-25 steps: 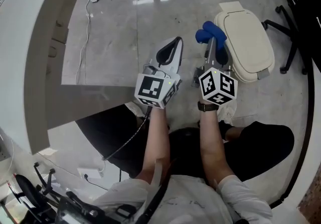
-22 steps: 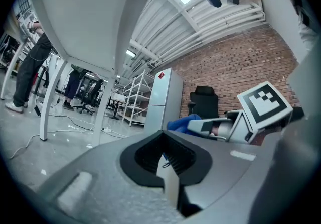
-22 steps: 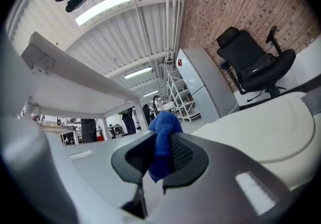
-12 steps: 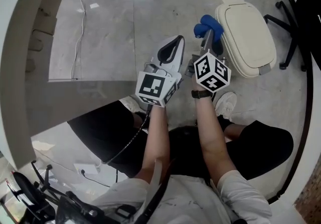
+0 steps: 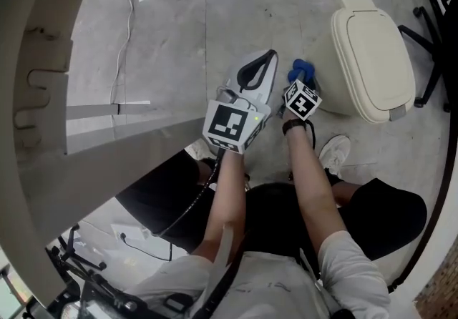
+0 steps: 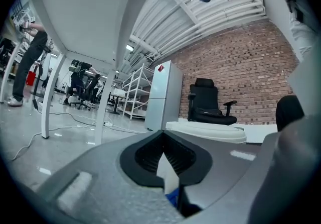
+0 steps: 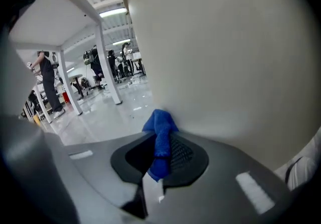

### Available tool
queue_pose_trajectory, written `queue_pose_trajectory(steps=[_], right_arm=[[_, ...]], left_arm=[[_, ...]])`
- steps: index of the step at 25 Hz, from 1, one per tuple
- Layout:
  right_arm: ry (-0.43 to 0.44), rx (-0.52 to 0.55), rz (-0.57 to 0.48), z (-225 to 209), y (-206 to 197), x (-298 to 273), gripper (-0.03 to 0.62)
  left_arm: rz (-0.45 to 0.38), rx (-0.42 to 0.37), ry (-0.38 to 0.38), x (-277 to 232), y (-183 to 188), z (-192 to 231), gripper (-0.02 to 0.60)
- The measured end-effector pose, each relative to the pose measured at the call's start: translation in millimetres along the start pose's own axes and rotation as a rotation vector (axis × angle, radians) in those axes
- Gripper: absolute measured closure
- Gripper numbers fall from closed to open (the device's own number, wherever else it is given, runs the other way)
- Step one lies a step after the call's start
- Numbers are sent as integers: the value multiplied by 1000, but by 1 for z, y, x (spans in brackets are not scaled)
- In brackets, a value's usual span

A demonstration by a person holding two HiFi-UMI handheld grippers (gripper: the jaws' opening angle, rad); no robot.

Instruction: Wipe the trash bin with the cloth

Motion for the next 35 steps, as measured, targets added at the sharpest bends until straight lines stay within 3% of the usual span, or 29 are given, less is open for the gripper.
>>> queue_pose_trajectory(steps=[6,11,14,22,26,28,31,35], right_arm=[[19,-18,100,-6,-37,-25,556],[107,-133,86,-5,-31,-15,556],[171,-156,-27,7,4,14,556],[308,-53,-476,42,146,141,556],[333,-53,-665,39,200,206,556],[316,-12,-712,33,216,223,560],[261,-9,-686,20,221,215,559],[259,-71,-552,15,195,183,559]], left_arm=[[9,-23,2,-1,-1,5,581],[-28,42,4,1,6,-5,581],[-50,47,2,1,12,-11,581],[-98,12,-28,5,40,-38,581],[-117,29,-38,9,45,-50,581],[-114,38,-38,9,39,-54,581],[-96,45,-48,5,29,-64,581],[-70,39,-67,0,21,-73,581]])
Point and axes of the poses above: the fingertips, and each gripper's own axes: x backward along the fingers, z to its left, y out of its top, the point moved 2 cm from there along x, backward along the fingers, and after that the axes turned 10 degrees about x, right-handed, at the moved point
